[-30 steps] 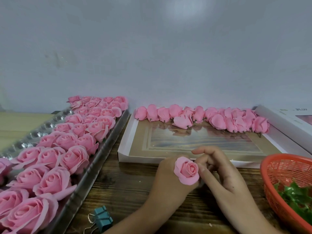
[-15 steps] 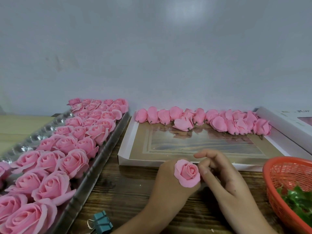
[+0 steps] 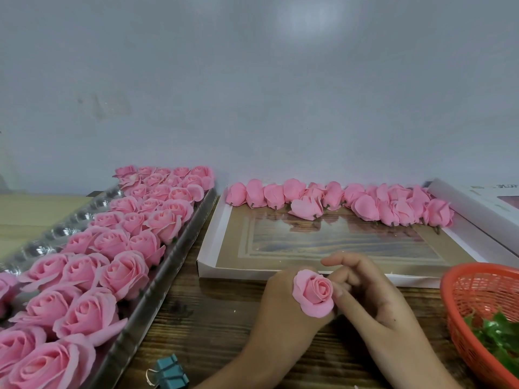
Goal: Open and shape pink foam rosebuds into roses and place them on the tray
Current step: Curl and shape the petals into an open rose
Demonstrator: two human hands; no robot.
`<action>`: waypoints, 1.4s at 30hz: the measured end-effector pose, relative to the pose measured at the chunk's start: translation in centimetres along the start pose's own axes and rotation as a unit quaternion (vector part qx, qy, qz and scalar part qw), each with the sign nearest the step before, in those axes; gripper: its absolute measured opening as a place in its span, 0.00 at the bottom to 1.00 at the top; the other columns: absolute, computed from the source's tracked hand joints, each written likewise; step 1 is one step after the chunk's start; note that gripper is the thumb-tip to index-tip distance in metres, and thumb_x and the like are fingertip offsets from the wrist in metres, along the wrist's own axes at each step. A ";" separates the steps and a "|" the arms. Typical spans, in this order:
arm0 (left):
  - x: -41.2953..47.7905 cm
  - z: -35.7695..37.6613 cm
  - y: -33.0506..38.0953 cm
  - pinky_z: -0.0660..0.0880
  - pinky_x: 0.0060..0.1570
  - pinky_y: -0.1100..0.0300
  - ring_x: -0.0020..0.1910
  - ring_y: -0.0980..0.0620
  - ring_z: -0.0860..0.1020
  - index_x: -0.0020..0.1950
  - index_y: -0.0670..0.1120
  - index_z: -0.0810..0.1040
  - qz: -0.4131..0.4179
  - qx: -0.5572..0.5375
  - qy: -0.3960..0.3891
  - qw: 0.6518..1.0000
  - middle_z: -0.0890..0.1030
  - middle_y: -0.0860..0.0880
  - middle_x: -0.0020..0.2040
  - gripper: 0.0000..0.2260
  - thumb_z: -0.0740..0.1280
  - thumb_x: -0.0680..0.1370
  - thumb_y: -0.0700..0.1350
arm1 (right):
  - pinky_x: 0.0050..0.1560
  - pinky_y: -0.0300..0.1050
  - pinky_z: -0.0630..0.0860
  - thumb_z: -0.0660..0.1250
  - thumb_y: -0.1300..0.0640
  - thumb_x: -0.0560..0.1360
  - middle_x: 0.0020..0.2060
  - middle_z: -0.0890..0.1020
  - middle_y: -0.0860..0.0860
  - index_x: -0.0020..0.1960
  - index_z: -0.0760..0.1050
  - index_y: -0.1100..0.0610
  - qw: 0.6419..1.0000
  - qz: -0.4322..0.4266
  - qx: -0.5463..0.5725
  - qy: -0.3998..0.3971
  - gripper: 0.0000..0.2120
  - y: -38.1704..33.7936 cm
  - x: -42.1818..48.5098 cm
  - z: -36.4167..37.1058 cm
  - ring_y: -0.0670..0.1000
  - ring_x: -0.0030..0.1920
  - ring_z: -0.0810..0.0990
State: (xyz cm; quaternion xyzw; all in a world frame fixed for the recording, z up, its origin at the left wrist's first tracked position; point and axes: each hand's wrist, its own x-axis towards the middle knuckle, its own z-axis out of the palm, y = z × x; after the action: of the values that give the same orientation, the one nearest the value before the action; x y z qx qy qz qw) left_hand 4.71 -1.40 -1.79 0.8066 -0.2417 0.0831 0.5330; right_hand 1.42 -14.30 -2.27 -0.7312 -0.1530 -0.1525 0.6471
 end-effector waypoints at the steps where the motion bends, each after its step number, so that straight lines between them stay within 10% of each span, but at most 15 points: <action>1: 0.0 0.0 0.1 0.62 0.31 0.71 0.26 0.61 0.68 0.22 0.58 0.69 0.001 0.000 -0.001 1.000 0.71 0.62 0.23 0.13 0.67 0.65 0.45 | 0.36 0.39 0.75 0.66 0.54 0.70 0.35 0.76 0.51 0.53 0.79 0.48 1.000 0.002 0.012 0.001 0.11 0.0 0.0 0.0 0.51 0.35 0.74; 13: -0.1 0.0 -0.1 0.64 0.31 0.68 0.27 0.59 0.67 0.25 0.54 0.67 -0.007 -0.020 0.013 1.000 0.69 0.58 0.23 0.13 0.70 0.65 0.47 | 0.43 0.53 0.76 0.65 0.46 0.70 0.37 0.76 0.56 0.52 0.78 0.44 0.999 0.008 -0.022 0.023 0.11 -0.1 0.0 0.0 0.63 0.39 0.76; 17: -0.1 0.0 -0.2 0.62 0.29 0.73 0.26 0.60 0.68 0.25 0.53 0.67 -0.020 -0.031 0.001 0.999 0.71 0.60 0.23 0.19 0.73 0.68 0.40 | 0.40 0.40 0.76 0.65 0.50 0.72 0.37 0.78 0.55 0.53 0.78 0.43 1.000 -0.003 -0.030 0.007 0.10 -0.2 0.0 0.0 0.54 0.37 0.77; 31: 0.1 -0.2 0.2 0.68 0.33 0.65 0.30 0.58 0.70 0.32 0.45 0.76 -0.010 -0.031 -0.018 0.999 0.75 0.54 0.29 0.08 0.72 0.69 0.39 | 0.39 0.45 0.72 0.68 0.52 0.69 0.35 0.75 0.52 0.53 0.79 0.47 0.999 0.008 0.043 0.015 0.13 -0.4 0.1 0.1 0.57 0.36 0.71; 42: -0.1 0.0 0.1 0.62 0.29 0.74 0.26 0.60 0.68 0.25 0.55 0.66 0.009 -0.001 -0.004 1.000 0.71 0.59 0.23 0.19 0.72 0.68 0.40 | 0.37 0.39 0.75 0.66 0.55 0.72 0.34 0.76 0.52 0.55 0.78 0.54 0.997 0.028 0.070 0.015 0.12 -0.3 0.1 -0.1 0.53 0.36 0.76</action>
State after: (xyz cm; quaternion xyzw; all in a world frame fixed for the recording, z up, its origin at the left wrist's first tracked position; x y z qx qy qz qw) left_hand 4.53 -1.37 -1.71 0.8040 -0.2513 0.0850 0.5322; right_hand 1.34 -14.32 -1.98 -0.6854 -0.1327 -0.1344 0.7033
